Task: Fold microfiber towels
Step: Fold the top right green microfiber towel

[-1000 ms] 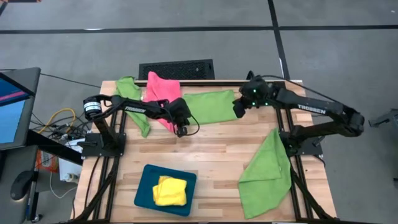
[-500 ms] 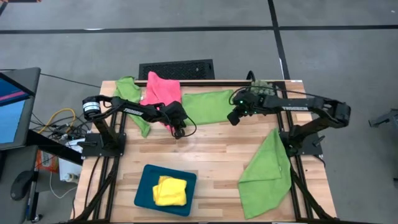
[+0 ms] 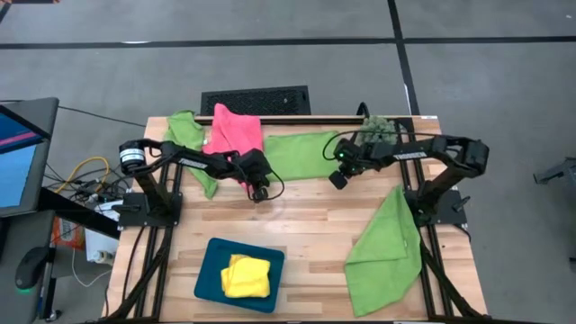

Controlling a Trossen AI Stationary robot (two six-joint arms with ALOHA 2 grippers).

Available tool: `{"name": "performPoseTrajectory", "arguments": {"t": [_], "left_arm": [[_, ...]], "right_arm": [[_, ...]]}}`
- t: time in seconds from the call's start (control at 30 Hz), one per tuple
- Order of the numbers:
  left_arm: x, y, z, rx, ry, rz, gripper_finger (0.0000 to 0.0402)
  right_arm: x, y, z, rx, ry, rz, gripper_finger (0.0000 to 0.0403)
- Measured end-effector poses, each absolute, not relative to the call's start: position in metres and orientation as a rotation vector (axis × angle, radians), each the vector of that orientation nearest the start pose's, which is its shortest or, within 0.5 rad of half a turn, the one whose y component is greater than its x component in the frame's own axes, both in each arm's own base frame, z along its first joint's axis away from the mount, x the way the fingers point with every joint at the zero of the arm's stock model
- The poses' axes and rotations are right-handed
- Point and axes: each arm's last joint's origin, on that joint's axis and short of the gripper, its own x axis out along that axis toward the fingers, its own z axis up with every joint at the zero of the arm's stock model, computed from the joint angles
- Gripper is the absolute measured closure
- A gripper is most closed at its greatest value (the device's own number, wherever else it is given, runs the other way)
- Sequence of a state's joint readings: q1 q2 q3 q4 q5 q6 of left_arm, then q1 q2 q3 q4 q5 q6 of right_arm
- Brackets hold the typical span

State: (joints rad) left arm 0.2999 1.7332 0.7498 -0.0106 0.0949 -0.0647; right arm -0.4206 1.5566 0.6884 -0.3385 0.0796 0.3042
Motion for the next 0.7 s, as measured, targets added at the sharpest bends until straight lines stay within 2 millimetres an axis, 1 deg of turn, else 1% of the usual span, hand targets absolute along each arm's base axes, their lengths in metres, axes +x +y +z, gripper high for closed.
{"name": "performPoseTrajectory", "arguments": {"t": [0.13, 0.3, 0.6, 0.7], "left_arm": [[0.288, 0.083, 0.111, -0.252, 0.992, 0.209, 0.0391], [0.288, 0.073, 0.110, -0.265, 1.021, 0.189, 0.0391], [0.292, 0.038, 0.110, -0.285, 1.058, 0.124, 0.0391], [0.289, 0.031, 0.120, -0.287, 1.052, 0.126, 0.0391]], "right_arm": [[0.234, -0.094, 0.130, 0.491, 1.143, -0.616, 0.0391], [0.238, -0.069, 0.134, 0.526, 1.148, -0.586, 0.0394], [0.244, -0.020, 0.134, 0.564, 1.174, -0.539, 0.0391], [0.243, -0.010, 0.134, 0.560, 1.186, -0.525, 0.0391]]}}
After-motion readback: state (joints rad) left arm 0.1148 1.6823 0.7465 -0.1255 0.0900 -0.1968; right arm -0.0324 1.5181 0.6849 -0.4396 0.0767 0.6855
